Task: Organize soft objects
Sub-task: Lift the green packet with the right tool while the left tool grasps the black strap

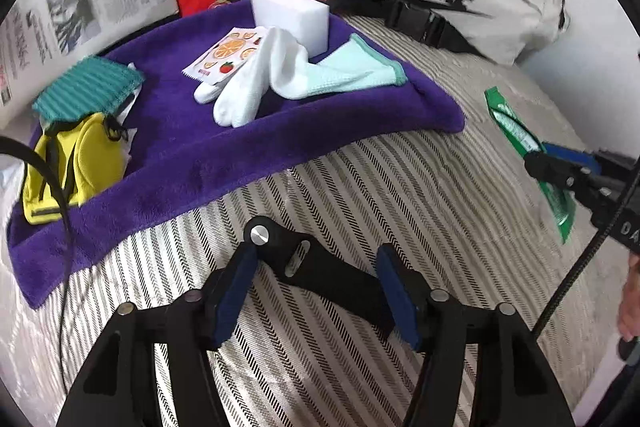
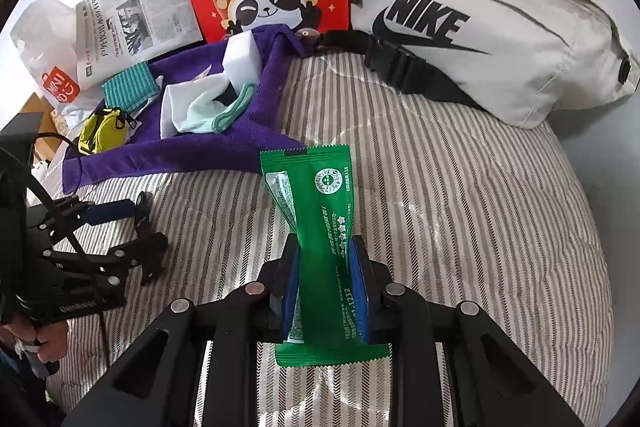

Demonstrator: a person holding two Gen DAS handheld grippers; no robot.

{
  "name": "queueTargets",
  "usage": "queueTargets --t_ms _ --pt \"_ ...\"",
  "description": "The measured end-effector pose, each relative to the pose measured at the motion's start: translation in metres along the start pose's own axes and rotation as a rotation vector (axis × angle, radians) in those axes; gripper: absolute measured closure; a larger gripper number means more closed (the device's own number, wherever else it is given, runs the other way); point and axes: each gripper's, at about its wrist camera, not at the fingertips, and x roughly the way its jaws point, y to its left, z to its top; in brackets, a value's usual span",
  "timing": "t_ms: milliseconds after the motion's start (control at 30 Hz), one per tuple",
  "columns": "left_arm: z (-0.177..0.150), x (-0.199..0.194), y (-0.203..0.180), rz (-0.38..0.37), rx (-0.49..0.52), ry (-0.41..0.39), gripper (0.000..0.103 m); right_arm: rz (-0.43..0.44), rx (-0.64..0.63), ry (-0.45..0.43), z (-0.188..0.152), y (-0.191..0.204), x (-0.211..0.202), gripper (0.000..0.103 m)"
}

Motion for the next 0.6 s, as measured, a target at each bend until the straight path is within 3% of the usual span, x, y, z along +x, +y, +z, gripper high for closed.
queueTargets --t_ms 33,133,467,600 --pt "-0.001 0.001 -0.004 0.025 0.024 -0.002 0.034 -0.001 -0.001 0.002 -0.001 0.001 0.001 0.079" --pt "-0.003 0.002 -0.007 0.073 0.054 -0.015 0.032 0.006 -0.003 0.004 -0.002 0.002 0.002 0.079" --pt "-0.03 -0.015 0.053 0.048 -0.009 0.018 0.031 0.034 -0.03 -0.013 -0.001 0.013 -0.004 0.079" --pt "-0.036 -0.018 0.061 0.044 0.001 0.008 0.035 0.05 -0.037 -0.007 0.0 0.018 0.0 0.079"
